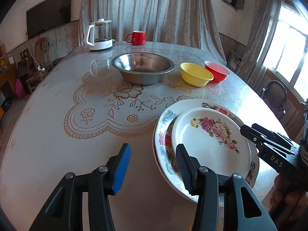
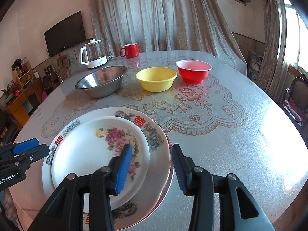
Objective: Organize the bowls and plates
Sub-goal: 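Open both grippers and withdraw them from the stacked rose-print plate, then move both grippers to the steel bowl and grip its rim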
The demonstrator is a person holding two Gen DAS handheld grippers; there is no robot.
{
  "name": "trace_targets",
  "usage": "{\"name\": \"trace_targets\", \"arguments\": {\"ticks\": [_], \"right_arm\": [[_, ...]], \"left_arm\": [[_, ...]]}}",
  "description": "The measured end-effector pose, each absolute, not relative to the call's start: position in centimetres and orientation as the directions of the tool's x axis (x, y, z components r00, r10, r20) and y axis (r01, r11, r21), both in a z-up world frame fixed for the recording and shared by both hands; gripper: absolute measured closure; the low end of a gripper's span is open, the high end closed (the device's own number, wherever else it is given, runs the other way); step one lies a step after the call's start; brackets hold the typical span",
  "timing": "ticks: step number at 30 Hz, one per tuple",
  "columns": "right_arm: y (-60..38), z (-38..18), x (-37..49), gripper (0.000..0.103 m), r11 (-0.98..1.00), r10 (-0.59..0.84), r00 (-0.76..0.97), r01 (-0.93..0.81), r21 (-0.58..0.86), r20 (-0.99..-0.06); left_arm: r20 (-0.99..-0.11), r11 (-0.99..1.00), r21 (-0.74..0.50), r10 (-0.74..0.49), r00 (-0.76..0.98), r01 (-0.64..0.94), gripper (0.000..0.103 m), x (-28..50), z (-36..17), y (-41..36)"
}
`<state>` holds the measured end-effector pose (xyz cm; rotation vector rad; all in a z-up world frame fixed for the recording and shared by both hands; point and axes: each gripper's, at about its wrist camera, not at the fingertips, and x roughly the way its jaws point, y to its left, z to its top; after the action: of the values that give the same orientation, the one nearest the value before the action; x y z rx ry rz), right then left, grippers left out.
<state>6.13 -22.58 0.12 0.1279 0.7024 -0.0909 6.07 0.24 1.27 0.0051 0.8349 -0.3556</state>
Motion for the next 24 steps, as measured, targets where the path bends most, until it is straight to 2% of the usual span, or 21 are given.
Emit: {"name": "trace_targets", "arguments": {"ticks": [3, 14, 24], "right_arm": [[-22.1, 0.5, 6.8, 0.054, 0.99, 0.006, 0.755, 0.086, 0.109, -0.656], [-21.3, 1.0, 10.4, 0.053, 0.944, 0.264, 0.67, -0.03, 0.33, -0.694], [-19.5, 2.1, 12.1, 0.053, 0.957, 0.251, 0.659, -0.058, 0.285, -0.709]], "left_arm": [[-0.737, 0.947, -0.169, -0.306, 0.602, 0.274, 0.054, 6.9, 1.1, 1.3], [-0.75, 0.966, -0.151, -0.249, 0.613, 0.208, 0.054, 8.8, 0.9, 3.1], [-0.756, 0.972, -0.132, -0.224, 0.615, 0.193, 0.052, 9.5, 0.7, 4.2]]}}
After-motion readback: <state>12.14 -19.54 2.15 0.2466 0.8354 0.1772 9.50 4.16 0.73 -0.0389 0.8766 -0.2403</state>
